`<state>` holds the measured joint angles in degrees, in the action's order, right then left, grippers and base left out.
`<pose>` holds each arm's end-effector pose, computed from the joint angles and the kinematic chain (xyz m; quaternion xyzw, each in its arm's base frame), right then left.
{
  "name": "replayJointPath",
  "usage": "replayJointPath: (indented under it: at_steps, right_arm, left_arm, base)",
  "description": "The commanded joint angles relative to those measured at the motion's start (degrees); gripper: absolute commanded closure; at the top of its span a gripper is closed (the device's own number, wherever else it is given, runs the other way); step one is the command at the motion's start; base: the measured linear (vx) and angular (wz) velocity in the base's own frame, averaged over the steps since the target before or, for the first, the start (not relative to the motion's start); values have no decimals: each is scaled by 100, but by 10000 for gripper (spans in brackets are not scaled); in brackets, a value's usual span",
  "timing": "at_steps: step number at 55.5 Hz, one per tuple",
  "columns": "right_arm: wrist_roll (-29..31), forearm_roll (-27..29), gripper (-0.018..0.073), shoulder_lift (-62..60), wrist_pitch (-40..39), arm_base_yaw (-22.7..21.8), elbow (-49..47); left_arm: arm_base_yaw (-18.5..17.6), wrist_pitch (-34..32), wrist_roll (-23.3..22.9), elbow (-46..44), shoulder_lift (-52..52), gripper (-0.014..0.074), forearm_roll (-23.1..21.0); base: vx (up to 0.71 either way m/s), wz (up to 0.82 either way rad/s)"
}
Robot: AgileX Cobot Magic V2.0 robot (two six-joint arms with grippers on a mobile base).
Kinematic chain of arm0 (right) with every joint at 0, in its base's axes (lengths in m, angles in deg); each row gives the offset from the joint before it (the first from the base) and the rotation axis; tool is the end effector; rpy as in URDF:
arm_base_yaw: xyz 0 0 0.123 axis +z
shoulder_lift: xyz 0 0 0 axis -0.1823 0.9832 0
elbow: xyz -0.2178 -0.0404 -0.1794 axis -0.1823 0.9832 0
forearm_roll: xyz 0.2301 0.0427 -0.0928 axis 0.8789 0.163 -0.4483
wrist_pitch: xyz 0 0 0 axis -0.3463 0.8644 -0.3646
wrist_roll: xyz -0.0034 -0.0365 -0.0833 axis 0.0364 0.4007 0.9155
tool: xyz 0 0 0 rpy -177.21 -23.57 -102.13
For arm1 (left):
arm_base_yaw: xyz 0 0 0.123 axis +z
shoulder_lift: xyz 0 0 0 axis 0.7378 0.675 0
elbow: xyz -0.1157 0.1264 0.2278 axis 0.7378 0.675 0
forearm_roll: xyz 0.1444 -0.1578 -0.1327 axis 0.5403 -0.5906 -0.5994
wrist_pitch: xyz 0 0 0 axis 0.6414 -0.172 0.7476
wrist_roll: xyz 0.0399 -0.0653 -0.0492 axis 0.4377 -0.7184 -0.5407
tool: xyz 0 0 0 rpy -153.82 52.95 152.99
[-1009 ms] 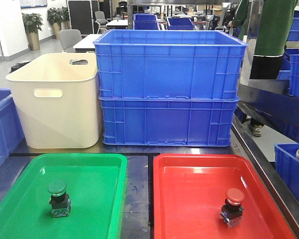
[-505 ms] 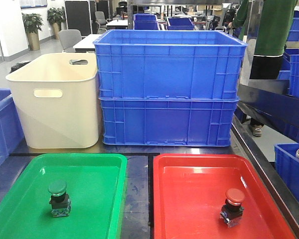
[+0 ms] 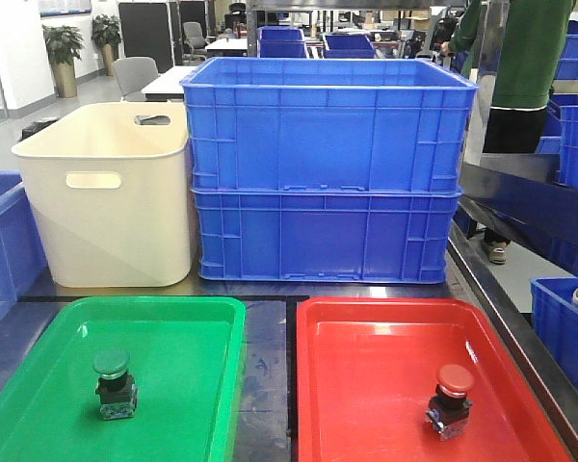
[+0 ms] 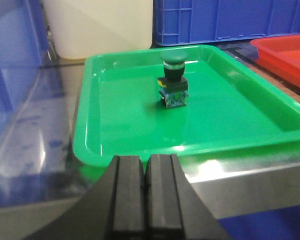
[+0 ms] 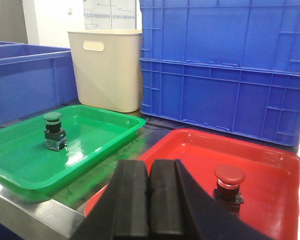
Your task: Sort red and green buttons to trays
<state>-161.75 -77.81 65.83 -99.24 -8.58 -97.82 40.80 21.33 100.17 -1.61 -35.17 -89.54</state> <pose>0.0731 0.0435 0.2959 -0.1759 0.6892 0.1755 0.6806 0.0674 -0.0143 0.2154 0.0600 0.7674 -0.0699 0.6345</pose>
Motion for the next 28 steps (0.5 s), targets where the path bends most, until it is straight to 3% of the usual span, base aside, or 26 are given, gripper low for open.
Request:
replayJointPath:
  at_steps: [1, 7, 10, 18, 28]
  right_arm:
    - [7, 18, 567, 40, 128, -39, -177]
    - [7, 18, 567, 40, 126, -39, -177]
    - [7, 18, 567, 40, 126, -39, -177]
    - [7, 18, 567, 48, 128, -39, -177]
    - [7, 18, 567, 48, 128, -39, -177]
  left_arm:
    - [-14, -625, 121, 163, -296, 599, -334]
    - [-14, -647, 121, 540, -898, 599, -320]
    - [-14, -299, 121, 510, -1200, 599, -55]
    - [-14, -242, 108, 516, -1166, 599, 558]
    - [-14, -242, 108, 516, -1166, 599, 564]
  base:
    - [0, 0]
    - [0, 0]
    - [0, 0]
    - [0, 0]
    - [0, 0]
